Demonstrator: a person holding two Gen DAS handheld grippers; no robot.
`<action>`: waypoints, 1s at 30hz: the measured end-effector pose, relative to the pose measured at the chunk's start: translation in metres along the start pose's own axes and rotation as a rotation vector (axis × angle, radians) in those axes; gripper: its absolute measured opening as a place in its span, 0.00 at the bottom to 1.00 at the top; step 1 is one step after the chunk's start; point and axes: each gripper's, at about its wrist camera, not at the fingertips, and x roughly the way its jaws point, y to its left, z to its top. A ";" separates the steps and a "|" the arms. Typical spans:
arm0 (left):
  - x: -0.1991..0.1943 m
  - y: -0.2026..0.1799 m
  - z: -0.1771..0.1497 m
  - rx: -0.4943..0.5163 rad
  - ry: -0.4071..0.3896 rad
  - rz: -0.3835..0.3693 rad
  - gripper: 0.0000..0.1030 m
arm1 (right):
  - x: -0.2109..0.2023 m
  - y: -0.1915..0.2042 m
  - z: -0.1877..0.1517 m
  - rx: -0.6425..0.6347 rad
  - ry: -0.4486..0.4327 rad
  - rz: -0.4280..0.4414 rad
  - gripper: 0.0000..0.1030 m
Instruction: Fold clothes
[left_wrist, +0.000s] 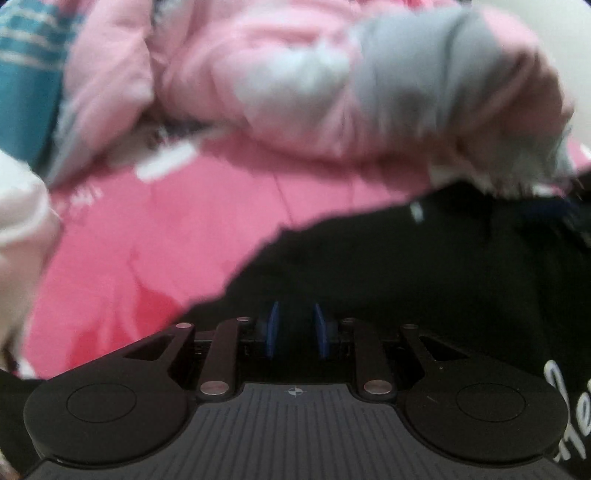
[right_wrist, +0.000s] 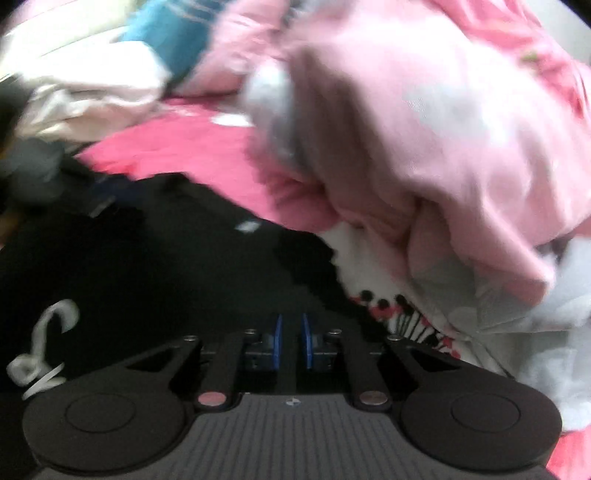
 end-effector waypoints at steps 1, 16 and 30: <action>0.004 -0.001 -0.002 -0.014 -0.007 0.008 0.22 | 0.012 -0.009 0.000 0.036 0.007 -0.017 0.12; -0.095 -0.002 -0.018 -0.239 -0.068 0.033 0.55 | -0.087 0.022 0.001 0.392 -0.101 0.061 0.15; -0.153 0.142 -0.148 -0.831 0.052 0.262 0.56 | -0.029 0.205 0.123 0.278 0.033 0.391 0.30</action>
